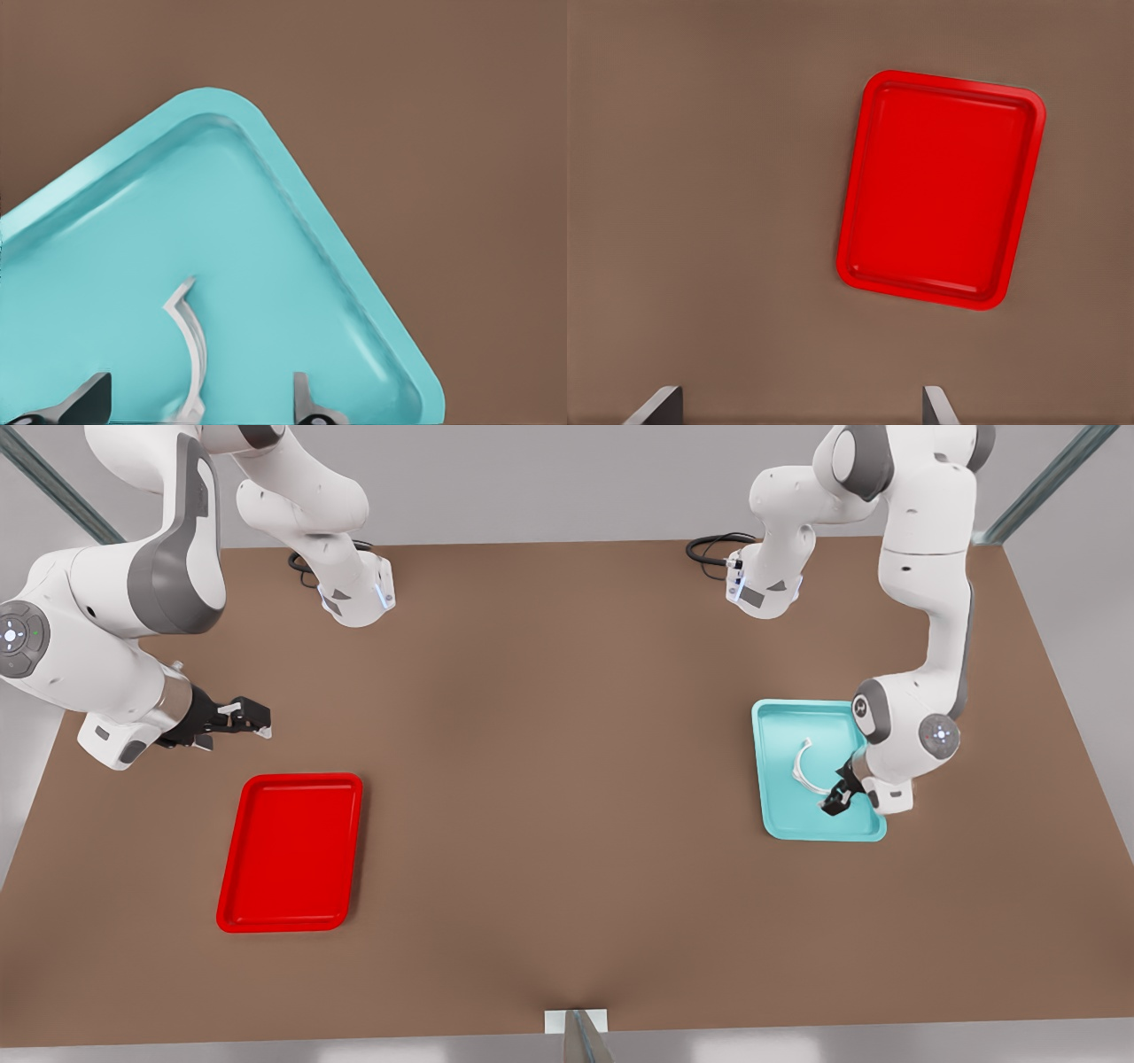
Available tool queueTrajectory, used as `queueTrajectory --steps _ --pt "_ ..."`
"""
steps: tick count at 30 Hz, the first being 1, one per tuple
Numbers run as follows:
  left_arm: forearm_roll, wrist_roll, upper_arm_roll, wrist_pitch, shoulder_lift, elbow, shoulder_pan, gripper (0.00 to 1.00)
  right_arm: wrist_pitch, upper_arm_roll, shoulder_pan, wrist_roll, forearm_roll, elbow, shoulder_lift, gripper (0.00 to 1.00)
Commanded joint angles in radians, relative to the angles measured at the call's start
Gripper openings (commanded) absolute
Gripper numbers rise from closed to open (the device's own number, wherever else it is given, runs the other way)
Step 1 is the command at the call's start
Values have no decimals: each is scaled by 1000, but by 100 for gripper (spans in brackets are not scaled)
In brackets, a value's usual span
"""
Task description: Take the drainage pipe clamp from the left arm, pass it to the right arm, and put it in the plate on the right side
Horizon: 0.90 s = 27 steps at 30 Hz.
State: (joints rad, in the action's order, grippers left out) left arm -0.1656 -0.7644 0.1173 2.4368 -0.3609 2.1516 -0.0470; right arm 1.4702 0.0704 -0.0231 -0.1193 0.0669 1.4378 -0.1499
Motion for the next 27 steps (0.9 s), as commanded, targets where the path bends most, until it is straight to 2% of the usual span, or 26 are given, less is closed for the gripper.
queueTrajectory --steps 1,7,9,13,21,22,23,27 --pt "-11 -452 1 82 2 30 -1 100 -1 0 0 -10 1 0 1 100" --pt "-6 -452 1 97 -10 71 -5 100 -1 0 0 -10 1 0 1 100" --pt "-6 -452 1 114 -38 71 -5 81 -1 0 0 -8 1 0 1 100" --pt "-6 -450 1 133 -66 70 -5 64 -2 0 0 -10 1 0 1 100" --pt "-2 -444 7 134 -81 56 -1 58 -2 0 0 -10 1 0 1 100" --pt "-2 -444 7 134 -82 53 1 56 -1 0 0 -10 1 0 1 100" --pt "-2 -443 7 134 -82 53 1 49 -2 0 0 -10 1 0 1 100" --pt "-2 -444 7 134 -84 50 1 42 -2 0 0 -11 1 0 1 100"
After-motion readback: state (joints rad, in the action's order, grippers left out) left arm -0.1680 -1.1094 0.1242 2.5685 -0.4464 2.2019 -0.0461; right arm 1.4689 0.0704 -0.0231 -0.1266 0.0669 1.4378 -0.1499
